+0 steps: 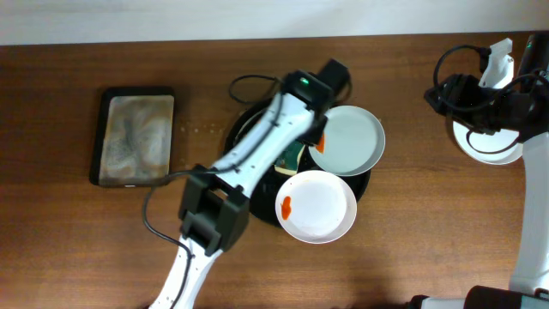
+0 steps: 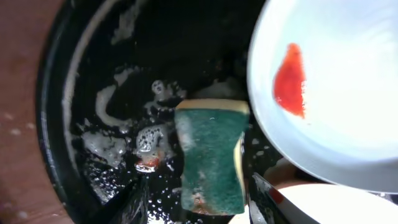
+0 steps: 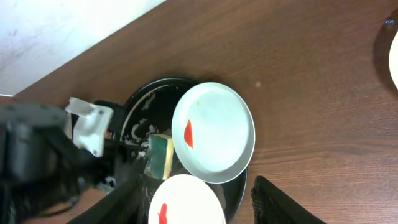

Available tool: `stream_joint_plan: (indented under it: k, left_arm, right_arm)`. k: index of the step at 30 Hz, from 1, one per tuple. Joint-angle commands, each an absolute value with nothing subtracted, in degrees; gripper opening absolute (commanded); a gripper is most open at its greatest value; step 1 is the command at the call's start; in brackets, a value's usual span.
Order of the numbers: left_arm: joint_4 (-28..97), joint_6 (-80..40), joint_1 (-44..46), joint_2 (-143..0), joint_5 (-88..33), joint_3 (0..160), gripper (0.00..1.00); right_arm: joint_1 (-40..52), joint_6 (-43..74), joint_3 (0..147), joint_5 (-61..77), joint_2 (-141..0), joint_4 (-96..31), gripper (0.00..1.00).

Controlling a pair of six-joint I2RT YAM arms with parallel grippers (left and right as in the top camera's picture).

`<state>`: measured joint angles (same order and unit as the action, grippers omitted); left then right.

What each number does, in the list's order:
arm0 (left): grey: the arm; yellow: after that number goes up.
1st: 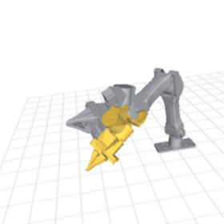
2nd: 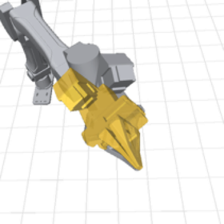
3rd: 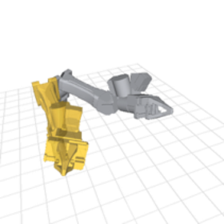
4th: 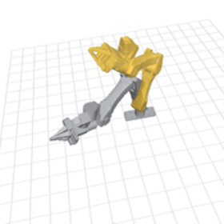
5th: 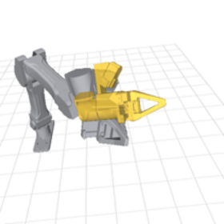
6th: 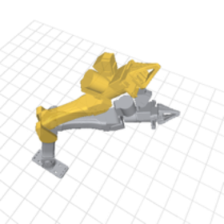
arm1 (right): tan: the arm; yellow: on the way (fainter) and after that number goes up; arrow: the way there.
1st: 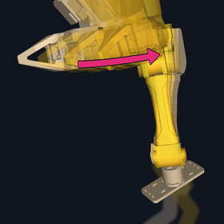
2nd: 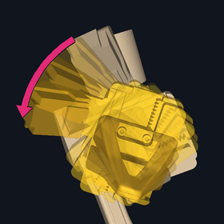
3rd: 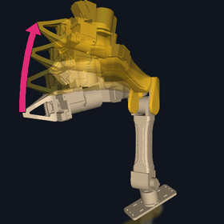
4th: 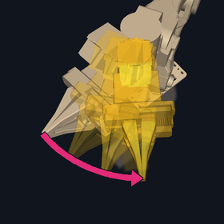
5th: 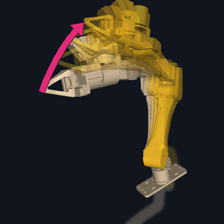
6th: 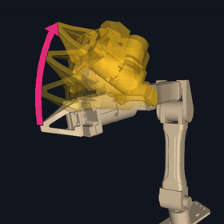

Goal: Clean dirty plates on tray and stack at the side

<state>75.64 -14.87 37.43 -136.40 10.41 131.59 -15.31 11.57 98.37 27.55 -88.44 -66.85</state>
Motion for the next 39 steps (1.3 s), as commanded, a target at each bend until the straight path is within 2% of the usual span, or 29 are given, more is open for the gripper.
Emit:
stream_joint_plan:
  k: [1, 5, 11, 20, 25, 30, 39]
  left_arm:
    - [74.7, -15.8, 30.4, -138.1, -5.9, 128.6, 0.49]
    - [73.6, -15.8, 27.3, -140.8, -15.1, 126.6, 0.51]
    - [75.3, -13.6, 28.0, -141.8, -15.2, 126.1, 0.51]
    - [77.1, -14.8, 30.0, -137.8, -6.5, 126.1, 0.5]
    - [76.7, -14.8, 31.8, -135.6, -6.2, 126.1, 0.52]
    - [73.4, -14.8, 35.1, -136.0, -6.1, 123.1, 0.54]
    - [67.0, -16.3, 35.4, -136.0, -2.1, 115.6, 0.53]
  right_arm:
    - [-14.9, 10.9, 98.7, 28.1, -88.1, -66.7, 0.57]
    - [-14.9, 10.9, 98.7, 28.1, -88.1, -66.7, 0.57]
    - [-14.9, 10.9, 98.7, 28.1, -88.1, -66.7, 0.57]
    - [-14.9, 10.9, 98.7, 28.1, -88.1, -66.7, 0.57]
    - [-14.9, 10.9, 98.7, 28.1, -88.1, -66.7, 0.57]
    - [-14.9, 10.9, 98.7, 28.1, -88.1, -66.9, 0.57]
    - [-14.9, 11.0, 98.7, 28.1, -88.1, -67.1, 0.57]
